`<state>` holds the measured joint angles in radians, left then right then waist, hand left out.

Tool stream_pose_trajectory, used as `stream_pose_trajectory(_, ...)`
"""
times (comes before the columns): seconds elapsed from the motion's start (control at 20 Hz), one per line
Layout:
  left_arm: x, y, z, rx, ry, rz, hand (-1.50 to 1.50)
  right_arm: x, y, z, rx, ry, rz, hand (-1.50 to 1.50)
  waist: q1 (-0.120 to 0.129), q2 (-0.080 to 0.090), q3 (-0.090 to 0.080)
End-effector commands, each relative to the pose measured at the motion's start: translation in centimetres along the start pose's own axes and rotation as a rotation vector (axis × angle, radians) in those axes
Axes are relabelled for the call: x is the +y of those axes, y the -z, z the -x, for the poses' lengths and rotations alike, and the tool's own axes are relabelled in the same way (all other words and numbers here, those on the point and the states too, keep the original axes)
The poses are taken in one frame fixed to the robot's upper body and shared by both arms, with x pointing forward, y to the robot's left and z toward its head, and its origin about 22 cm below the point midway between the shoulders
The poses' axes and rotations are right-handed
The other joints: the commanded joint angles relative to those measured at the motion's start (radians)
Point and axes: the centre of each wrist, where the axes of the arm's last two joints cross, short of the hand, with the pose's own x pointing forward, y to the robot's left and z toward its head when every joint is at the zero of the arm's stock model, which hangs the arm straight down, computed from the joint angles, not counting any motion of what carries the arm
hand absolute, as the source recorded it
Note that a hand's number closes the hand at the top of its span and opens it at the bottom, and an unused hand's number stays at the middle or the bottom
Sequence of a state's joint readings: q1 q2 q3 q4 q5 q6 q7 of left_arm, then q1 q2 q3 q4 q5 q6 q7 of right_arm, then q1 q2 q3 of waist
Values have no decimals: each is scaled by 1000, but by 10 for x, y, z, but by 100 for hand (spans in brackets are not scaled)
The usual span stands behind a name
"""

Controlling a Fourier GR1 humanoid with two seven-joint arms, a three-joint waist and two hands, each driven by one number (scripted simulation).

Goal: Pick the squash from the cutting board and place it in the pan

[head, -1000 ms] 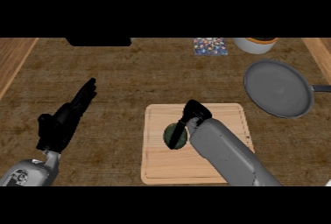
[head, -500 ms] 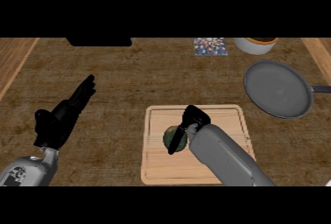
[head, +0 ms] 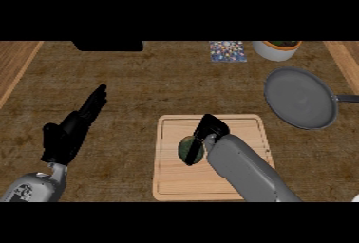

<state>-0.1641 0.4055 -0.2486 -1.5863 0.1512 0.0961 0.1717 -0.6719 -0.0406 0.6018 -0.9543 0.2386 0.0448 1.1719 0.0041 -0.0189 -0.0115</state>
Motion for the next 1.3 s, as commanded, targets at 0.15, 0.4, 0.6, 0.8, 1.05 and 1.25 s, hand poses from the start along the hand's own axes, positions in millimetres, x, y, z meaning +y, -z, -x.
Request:
stream_pose_trajectory(0.15, 1, 2, 19, 8, 1, 7, 0, 22, -22, -15, 118, -11, 60, 150, 0, 18, 11)
stream_pose_trajectory(0.4, 5, -1, 10, 25, -8, -45, 0, 32, -40, 39, -424, -280, 237, 150, -50, -4, 13)
stream_pose_trajectory(0.6, 9, -8, 19, 57, -7, -62, 0, 32, -74, 64, -735, -361, 387, 150, -67, -12, 13)
stream_pose_trajectory(0.8, 15, -11, 22, 60, -18, -81, 0, 4, -108, 94, -895, -312, 637, 150, -97, -23, 13)
stream_pose_trajectory(1.05, 23, -17, 15, 55, -4, -70, 0, -9, -144, 152, -979, -187, 800, 150, -82, -6, 14)
stream_pose_trajectory(1.25, 10, -19, 8, 12, -3, -38, 0, -14, -148, 189, -899, -87, 879, 150, -34, 11, 13)
